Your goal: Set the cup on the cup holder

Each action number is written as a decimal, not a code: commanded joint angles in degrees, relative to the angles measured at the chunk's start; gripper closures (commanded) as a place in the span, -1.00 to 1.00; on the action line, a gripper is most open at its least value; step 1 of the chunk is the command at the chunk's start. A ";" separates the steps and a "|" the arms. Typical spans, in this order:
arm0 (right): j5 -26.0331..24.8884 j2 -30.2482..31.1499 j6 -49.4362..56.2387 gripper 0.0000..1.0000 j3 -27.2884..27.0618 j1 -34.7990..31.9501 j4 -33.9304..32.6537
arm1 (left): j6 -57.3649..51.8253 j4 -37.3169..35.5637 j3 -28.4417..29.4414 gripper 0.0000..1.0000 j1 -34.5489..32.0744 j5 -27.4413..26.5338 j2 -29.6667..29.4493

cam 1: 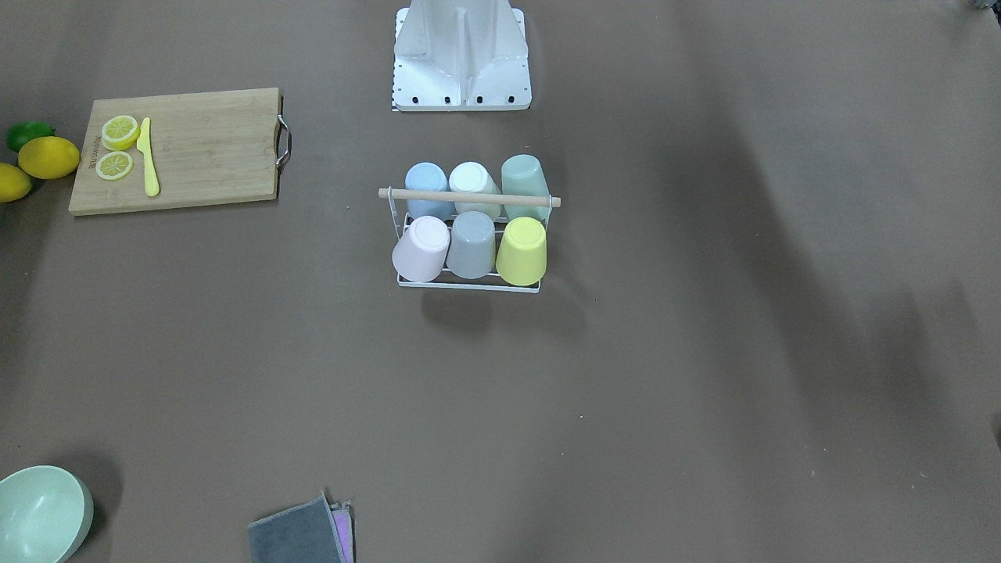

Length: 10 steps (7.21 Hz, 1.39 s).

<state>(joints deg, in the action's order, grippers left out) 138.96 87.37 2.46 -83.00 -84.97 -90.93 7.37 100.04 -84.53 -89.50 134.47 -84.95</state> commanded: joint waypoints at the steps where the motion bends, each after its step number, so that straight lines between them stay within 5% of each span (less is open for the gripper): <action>1: -0.18 0.78 -5.09 -0.97 -0.05 -0.02 2.94 | -0.16 0.07 0.06 -0.95 0.03 0.00 -0.22; 10: 0.17 0.61 -5.27 -0.97 -0.23 0.06 2.95 | -0.16 0.07 -1.60 -0.95 -0.06 0.09 0.04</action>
<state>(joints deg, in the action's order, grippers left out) 139.03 88.20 -2.80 -83.25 -84.90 -87.98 7.20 100.11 -85.68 -89.56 134.55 -85.01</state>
